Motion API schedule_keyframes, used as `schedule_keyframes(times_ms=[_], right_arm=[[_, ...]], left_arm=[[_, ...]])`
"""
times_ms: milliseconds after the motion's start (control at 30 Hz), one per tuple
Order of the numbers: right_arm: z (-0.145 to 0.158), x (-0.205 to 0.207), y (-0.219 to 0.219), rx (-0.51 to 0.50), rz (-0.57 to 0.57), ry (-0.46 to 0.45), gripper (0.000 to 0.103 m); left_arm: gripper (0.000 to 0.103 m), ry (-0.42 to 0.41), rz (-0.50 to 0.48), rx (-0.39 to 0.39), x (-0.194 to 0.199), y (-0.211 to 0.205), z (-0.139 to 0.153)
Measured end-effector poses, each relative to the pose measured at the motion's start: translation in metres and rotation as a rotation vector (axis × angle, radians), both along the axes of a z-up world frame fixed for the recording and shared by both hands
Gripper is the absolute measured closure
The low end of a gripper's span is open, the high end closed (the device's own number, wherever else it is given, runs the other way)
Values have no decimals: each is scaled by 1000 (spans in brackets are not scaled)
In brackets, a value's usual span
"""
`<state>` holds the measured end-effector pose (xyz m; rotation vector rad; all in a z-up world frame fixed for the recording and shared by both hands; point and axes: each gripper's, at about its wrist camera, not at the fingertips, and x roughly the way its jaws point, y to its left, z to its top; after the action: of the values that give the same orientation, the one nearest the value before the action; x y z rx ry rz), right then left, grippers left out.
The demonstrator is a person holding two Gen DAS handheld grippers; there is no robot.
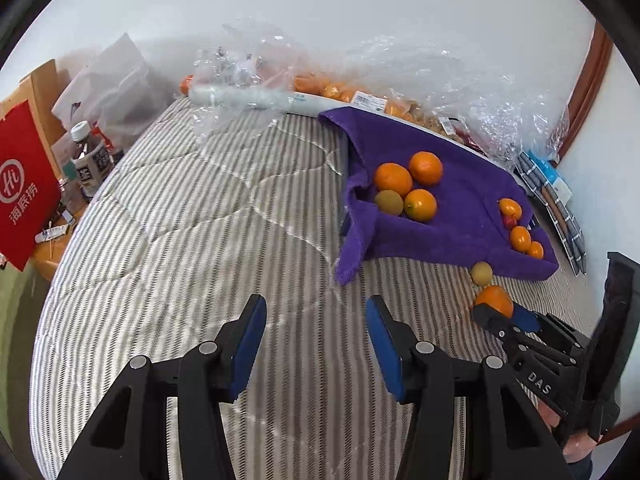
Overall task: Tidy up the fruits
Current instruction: 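Grasp a tangerine with the right gripper while the left grasps a green fruit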
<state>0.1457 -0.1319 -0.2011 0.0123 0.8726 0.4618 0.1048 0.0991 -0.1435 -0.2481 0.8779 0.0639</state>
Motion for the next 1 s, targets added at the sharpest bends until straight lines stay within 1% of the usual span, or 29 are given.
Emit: schedule_keyframes(times_ms=[167, 267, 333, 500, 667, 767, 833, 867, 933, 1000], right_arm=[[7, -16, -28, 17, -18, -21, 62], [16, -23, -53, 20, -57, -46, 62], [22, -26, -74, 32, -84, -57, 62], [30, -31, -110, 21, -156, -88, 62], [30, -36, -135, 41, -191, -92, 62], [29, -36, -143, 53, -209, -89, 62], [27, -35, -147, 65, -215, -83, 62], [26, -35, -149, 67, -217, -79, 62], [23, -36, -151, 65, -222, -75, 62], [22, -36, -153, 68, -228, -72, 62]], left_arm=[[54, 9, -65, -10, 14, -32, -6], [54, 11, -110, 7, 23, -56, -8], [54, 13, -140, 5, 28, -70, -10], [54, 25, -207, 0, 42, -107, -18], [54, 20, -259, -34, 54, -134, -24], [58, 17, -275, -18, 61, -146, -27], [63, 16, -265, -2, 67, -151, -29], [66, 18, -260, -7, 70, -152, -29], [68, 29, -250, -24, 76, -153, -31], [74, 30, -243, -33, 80, -154, -32]])
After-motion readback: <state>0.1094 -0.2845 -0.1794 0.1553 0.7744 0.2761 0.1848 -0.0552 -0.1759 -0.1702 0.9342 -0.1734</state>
